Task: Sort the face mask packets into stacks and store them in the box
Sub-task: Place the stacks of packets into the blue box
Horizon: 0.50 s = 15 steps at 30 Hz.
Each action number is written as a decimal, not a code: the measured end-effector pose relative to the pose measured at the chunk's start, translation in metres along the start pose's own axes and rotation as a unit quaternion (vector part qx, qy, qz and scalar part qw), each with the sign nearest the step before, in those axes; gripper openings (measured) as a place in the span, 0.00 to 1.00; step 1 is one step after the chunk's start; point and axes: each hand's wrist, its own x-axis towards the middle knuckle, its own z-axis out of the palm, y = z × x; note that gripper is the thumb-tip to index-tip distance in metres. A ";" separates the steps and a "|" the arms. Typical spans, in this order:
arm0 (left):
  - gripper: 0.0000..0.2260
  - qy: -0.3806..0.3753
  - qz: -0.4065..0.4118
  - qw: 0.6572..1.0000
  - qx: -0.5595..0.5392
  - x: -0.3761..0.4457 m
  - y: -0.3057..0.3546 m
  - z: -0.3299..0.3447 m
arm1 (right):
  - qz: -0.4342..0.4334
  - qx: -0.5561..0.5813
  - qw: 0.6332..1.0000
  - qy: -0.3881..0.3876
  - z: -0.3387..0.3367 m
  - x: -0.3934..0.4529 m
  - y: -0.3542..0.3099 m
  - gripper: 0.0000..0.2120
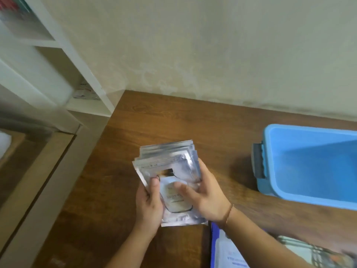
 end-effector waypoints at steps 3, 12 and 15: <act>0.30 -0.135 0.000 0.990 -0.038 0.000 0.061 0.026 | -0.057 0.047 0.993 0.089 -0.024 -0.019 -0.037 0.19; 0.37 -0.331 -0.087 0.900 -0.270 -0.043 0.130 0.141 | -0.124 0.148 0.912 0.362 -0.122 -0.061 -0.107 0.18; 0.41 -0.243 -0.132 0.911 -0.305 -0.067 0.124 0.185 | -0.148 0.096 0.883 0.434 -0.124 -0.067 -0.103 0.20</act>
